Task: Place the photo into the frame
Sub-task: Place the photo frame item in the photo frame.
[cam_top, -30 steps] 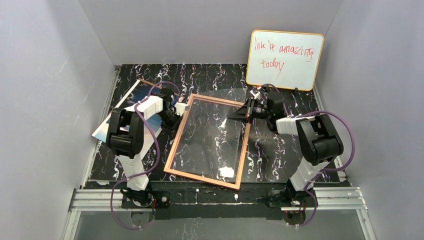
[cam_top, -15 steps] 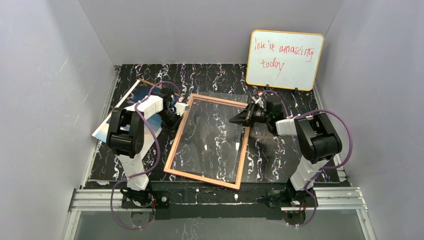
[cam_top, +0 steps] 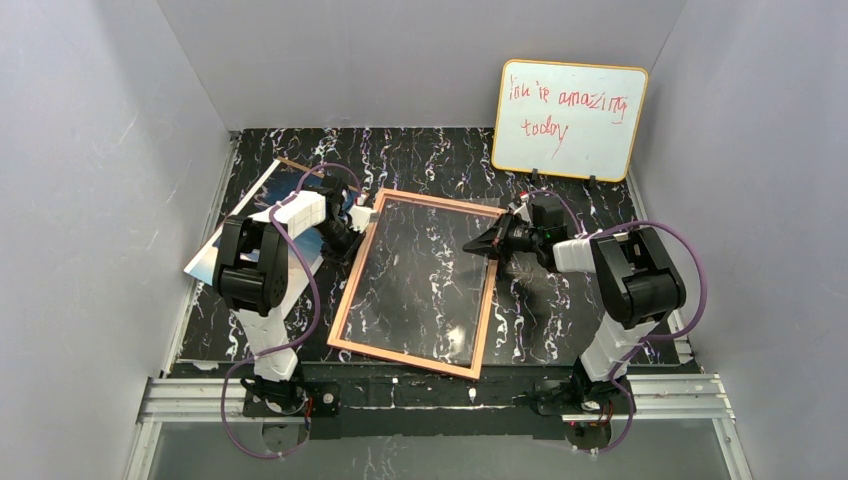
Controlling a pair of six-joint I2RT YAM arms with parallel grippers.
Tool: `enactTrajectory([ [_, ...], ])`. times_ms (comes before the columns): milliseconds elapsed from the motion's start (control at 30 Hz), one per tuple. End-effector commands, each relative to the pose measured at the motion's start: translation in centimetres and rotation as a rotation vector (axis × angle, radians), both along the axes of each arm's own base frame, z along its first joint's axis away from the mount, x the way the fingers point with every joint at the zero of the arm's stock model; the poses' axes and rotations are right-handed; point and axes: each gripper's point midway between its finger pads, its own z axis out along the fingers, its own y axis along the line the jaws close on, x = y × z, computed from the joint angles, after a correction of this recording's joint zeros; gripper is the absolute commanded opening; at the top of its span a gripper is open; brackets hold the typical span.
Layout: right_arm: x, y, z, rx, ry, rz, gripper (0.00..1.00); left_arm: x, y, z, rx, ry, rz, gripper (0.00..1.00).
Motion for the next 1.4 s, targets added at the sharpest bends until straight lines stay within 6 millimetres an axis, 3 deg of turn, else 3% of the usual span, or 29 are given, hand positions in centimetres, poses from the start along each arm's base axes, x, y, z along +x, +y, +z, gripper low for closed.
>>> enactTrajectory([
  [0, -0.5, 0.3, 0.7, -0.014, -0.026, 0.014, 0.01, -2.3, -0.4, -1.5, -0.008, 0.088, -0.017, 0.02],
  [333, -0.2, 0.4, 0.2, -0.012, -0.021, 0.023, 0.01, -2.5, -0.4, -1.6, -0.008, 0.092, -0.023, 0.02],
  [733, 2.1, 0.6, 1.4, -0.055, -0.108, 0.021, 0.01, -2.7, -0.4, -1.6, -0.011, 0.099, -0.030, 0.02],
  [1267, 4.4, 0.9, 1.0, -0.099, -0.115, 0.018, 0.01, -1.9, -0.5, -1.1, -0.014, 0.081, -0.032, 0.03],
  [1367, 4.8, 0.9, 1.1, -0.120, -0.124, 0.012, 0.08, -1.8, -0.5, -1.1, -0.013, 0.080, -0.030, 0.03],
])
